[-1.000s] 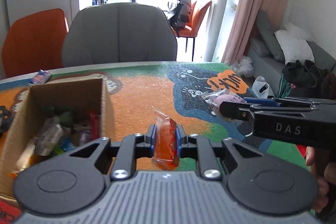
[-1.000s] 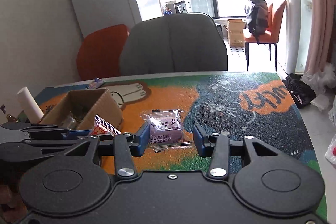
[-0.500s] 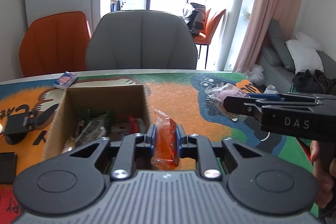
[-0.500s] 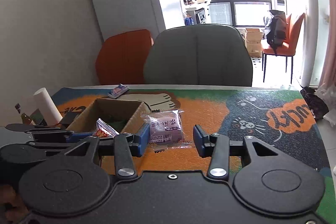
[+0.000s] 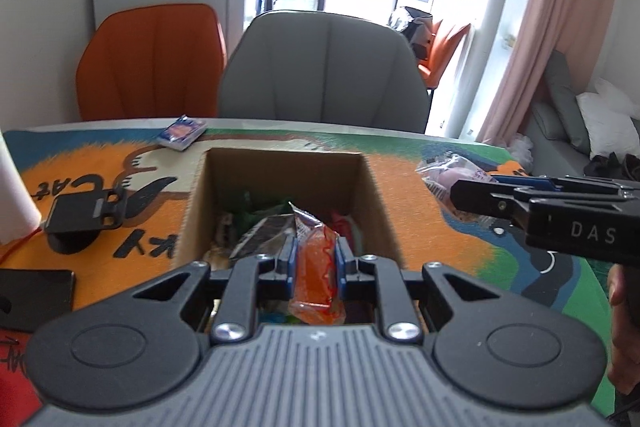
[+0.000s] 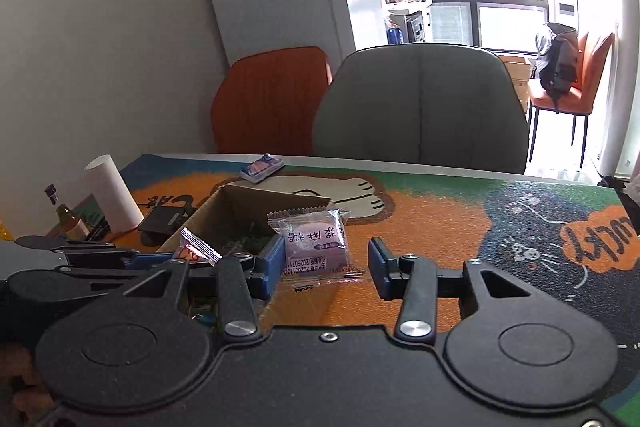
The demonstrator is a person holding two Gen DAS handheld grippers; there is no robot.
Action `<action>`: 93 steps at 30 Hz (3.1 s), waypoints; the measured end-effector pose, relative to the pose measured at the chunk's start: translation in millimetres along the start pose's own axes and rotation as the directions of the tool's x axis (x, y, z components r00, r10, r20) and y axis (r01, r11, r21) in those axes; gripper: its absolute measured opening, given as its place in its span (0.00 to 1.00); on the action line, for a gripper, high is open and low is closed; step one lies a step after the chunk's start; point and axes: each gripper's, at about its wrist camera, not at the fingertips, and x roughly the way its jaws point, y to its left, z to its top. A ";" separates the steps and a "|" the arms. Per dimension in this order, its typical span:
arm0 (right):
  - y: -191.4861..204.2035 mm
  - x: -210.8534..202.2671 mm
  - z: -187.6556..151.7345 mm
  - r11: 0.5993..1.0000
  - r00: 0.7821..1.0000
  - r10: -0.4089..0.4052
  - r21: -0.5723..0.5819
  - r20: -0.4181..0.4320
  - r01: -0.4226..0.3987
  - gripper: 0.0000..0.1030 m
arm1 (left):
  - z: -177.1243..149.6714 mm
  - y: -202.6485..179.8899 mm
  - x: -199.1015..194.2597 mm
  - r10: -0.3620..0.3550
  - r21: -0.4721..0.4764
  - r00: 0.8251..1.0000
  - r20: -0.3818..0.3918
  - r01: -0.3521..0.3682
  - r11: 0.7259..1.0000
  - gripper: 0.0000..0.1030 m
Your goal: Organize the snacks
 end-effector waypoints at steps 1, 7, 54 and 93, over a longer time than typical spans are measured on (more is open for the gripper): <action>2.5 2.2 0.0 1.000 1.000 0.004 -0.004 -0.003 -0.004 0.42 | -1.1 4.0 1.8 0.003 -0.006 1.000 -0.006 -0.003 1.000 0.17; 15.4 17.3 0.2 1.000 0.999 0.025 -0.017 -0.023 -0.026 0.42 | -4.2 21.1 4.7 -0.033 -0.057 0.999 -0.021 0.031 0.998 0.23; 23.6 -13.1 -17.6 0.999 0.998 0.020 0.045 -0.052 -0.018 0.93 | -31.7 30.3 -46.5 0.044 -0.101 0.999 -0.005 -0.045 0.994 0.88; 9.4 -191.1 -81.2 0.990 0.982 -0.125 0.090 0.143 0.112 1.00 | -86.1 -47.9 -173.6 -0.038 0.032 0.984 0.175 0.032 0.999 1.00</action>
